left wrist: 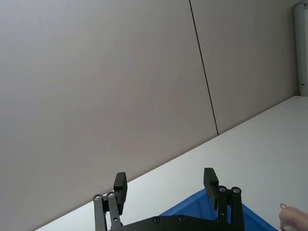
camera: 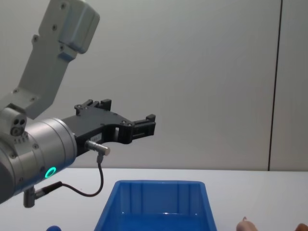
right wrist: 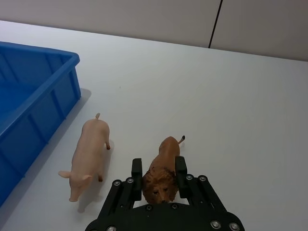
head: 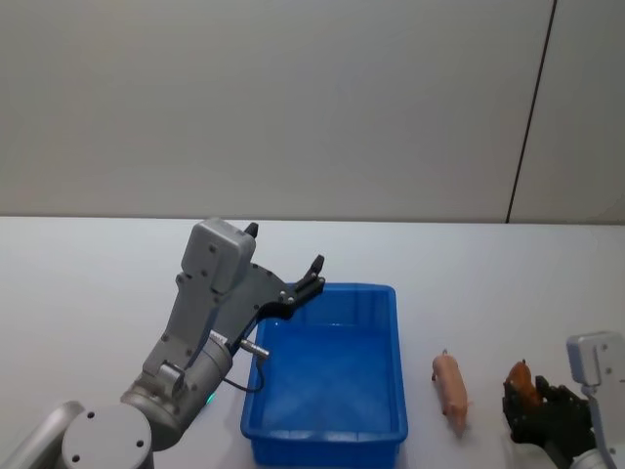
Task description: Pick up the two dolls from the table and place them into the box.
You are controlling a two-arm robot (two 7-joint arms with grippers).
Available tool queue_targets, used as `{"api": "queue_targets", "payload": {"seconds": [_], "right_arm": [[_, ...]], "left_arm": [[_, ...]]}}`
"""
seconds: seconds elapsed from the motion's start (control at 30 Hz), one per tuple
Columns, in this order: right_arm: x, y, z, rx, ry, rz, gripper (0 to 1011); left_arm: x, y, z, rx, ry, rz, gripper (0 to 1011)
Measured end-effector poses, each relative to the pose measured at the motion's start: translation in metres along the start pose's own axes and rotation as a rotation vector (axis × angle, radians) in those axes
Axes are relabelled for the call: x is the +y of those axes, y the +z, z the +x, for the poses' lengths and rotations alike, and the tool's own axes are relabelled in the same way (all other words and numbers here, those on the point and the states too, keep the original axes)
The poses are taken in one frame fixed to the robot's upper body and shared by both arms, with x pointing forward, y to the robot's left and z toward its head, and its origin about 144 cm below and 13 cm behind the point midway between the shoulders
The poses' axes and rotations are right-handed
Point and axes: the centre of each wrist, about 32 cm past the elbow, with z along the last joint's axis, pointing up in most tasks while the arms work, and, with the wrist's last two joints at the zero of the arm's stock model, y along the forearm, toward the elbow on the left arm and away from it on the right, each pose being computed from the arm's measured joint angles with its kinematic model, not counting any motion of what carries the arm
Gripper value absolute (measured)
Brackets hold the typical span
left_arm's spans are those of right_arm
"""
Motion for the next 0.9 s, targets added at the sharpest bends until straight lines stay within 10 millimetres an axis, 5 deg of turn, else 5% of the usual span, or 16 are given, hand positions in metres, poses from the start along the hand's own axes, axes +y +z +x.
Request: {"api": "queue_targets", "payload": {"seconds": [0.9], "right_arm": [[-0.01,0.03,-0.004,-0.002,0.014,0.145,386]], "left_arm": [[0.0,0.0,0.0,0.0,0.0,0.0,1001]]}}
